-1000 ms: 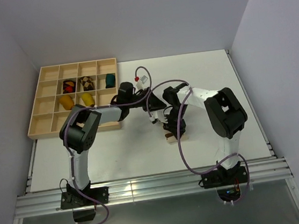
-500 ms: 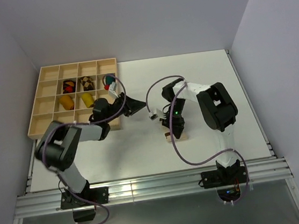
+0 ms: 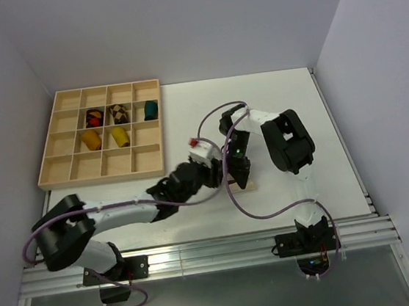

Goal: Roll the socks
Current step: Roll the sock at the center of the board.

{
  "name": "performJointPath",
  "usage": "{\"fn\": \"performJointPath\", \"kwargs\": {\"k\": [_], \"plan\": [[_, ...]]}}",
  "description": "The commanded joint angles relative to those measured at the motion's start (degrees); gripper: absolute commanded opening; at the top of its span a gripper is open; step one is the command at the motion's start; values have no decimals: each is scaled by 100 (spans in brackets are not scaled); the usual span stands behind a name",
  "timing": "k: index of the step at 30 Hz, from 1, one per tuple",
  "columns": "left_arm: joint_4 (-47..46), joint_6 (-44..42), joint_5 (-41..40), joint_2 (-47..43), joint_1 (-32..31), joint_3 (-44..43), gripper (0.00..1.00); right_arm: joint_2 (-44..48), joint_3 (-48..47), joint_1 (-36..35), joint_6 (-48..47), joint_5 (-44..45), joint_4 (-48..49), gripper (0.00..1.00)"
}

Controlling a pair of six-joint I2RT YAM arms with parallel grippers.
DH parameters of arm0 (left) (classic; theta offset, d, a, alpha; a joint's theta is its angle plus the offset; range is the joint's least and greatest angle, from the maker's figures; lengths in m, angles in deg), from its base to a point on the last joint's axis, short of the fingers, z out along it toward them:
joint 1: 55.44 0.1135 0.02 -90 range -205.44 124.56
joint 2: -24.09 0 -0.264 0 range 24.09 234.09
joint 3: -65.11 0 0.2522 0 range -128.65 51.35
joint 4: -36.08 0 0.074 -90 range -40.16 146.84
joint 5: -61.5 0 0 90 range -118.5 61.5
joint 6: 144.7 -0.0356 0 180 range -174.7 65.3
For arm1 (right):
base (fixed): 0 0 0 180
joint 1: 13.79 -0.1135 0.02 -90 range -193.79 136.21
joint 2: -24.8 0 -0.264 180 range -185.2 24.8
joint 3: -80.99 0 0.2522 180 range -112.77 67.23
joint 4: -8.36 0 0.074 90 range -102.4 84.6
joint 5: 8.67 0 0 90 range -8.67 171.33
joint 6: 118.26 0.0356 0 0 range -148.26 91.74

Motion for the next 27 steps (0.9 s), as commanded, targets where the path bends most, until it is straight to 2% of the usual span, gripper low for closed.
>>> {"fn": "performJointPath", "kwargs": {"k": [1,3,4,7,14,21,27], "plan": [[899,-1368,-1667,758,-962,-724,52,-378,-196,30,-41,235,97,34],[1066,-1788,-1802,1231,-1184,-963,53,-484,-266,38,-85,200,-26,34],[1102,-1939,-1759,1347,-1332,-1147,60,-528,-363,38,-111,174,-192,35],[1172,-2467,-1496,1656,-1492,-1359,70,-659,-521,47,-173,104,-439,36],[1566,-2828,-986,2209,-1510,-1737,69,-739,-601,56,-103,138,-466,38],[2366,-2960,25,2438,-1334,-2098,67,-809,-645,56,-50,147,-475,37],[2377,-3021,131,2570,-1150,-2177,66,-871,-662,56,-33,147,-466,37]]}}
